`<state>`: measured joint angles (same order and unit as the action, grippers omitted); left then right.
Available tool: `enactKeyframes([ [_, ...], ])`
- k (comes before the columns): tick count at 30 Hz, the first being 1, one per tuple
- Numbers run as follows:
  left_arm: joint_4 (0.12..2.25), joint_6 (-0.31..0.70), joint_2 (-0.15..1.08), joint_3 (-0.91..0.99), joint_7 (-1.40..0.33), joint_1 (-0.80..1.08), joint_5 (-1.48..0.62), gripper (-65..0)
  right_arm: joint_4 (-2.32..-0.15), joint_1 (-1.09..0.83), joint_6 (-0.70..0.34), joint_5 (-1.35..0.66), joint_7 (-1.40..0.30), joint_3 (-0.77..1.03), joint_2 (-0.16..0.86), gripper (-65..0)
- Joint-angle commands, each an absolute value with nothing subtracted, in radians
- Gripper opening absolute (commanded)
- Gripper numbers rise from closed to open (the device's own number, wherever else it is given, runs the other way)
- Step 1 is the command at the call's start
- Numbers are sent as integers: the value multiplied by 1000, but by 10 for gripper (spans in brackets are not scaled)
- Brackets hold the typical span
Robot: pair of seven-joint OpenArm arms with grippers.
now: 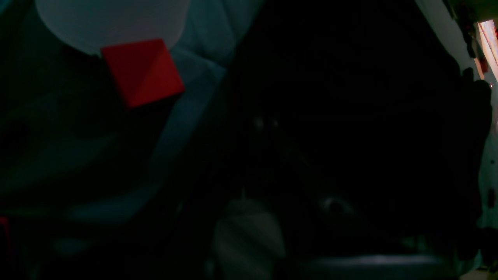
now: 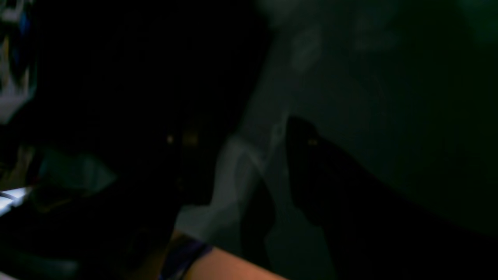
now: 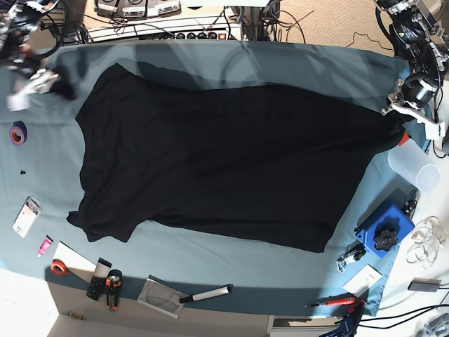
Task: Layout the t-shirt on the table in an organized manner, then fold the t-shirt properly
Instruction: 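Grasp the shirt edge with the right gripper and pull it outward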
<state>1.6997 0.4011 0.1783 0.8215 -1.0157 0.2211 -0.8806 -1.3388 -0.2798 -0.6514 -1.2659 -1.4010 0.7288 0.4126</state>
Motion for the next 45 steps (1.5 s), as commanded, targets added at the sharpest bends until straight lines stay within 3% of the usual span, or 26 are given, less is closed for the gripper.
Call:
enactKeyframes([
  [1, 1716, 410, 195, 827, -995, 216, -901, -650, -1355, -277, -644, -1275, -1396, 711, 426, -360],
  [12, 1716, 410, 195, 827, -994, 216, -900, -650, -1355, -277, -659, -1140, -1396, 654, 264, -361],
  [18, 1716, 410, 194, 827, -994, 216, -900, -650, -1356, -277, -669, -1098, -1396, 654, 224, -367],
  [20, 1716, 410, 195, 827, -995, 216, -899, -650, -1356, -276, -669, -1098, -1396, 654, 227, -434],
  [24, 1716, 410, 194, 827, -995, 216, -898, -650, -1376, -268, -672, -1098, -1396, 654, 227, -650],
  [30, 1716, 410, 195, 827, -995, 216, -898, -650, -1583, -268, -698, -1234, -1396, 665, 227, -650],
  [36, 1716, 409, 194, 827, -1034, 217, -907, -650, -1855, -268, -698, -1237, -1396, 785, 227, -650],
  [45, 1716, 435, 194, 828, -1138, 320, -1090, -650, -1909, -266, -698, -1242, -1396, 1048, 224, -650],
])
